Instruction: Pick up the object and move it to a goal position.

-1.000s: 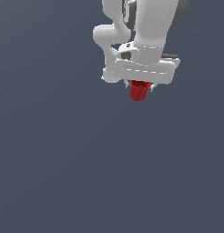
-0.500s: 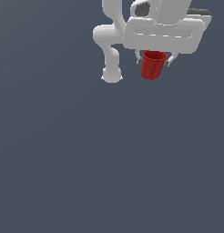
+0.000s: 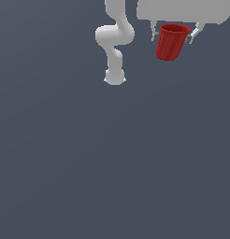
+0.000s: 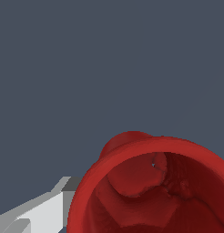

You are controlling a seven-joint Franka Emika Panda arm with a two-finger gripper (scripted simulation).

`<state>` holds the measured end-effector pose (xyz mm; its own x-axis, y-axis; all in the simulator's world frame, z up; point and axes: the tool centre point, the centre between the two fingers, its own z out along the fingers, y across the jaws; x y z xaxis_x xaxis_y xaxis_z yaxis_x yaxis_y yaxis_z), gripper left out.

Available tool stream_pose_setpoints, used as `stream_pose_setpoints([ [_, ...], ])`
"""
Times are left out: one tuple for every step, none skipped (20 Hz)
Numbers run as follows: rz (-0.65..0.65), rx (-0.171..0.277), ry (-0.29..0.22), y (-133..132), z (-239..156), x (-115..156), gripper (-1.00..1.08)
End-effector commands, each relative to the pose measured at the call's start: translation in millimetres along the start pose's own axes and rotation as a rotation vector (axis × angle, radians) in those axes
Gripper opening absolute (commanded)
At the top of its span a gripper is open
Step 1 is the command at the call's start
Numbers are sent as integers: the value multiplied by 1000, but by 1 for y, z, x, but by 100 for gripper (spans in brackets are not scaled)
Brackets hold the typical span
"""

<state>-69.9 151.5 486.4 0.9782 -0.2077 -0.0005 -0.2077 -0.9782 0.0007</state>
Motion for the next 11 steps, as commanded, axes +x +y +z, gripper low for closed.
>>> stream_pose_setpoints([
  [0, 0, 1, -3, -11, 0, -100],
  [0, 0, 1, -4, -14, 0, -100],
  [0, 0, 1, -5, -17, 0, -100],
  [0, 0, 1, -5, -19, 0, -100],
  [0, 0, 1, -6, -22, 0, -100],
  [0, 0, 1, -7, -23, 0, -100],
  [0, 0, 1, -7, -25, 0, -100],
  [0, 0, 1, -7, -26, 1, -100],
  [0, 0, 1, -8, -26, 1, -100],
  [0, 0, 1, -8, -27, 1, -100],
  [0, 0, 1, -8, -27, 1, -100],
])
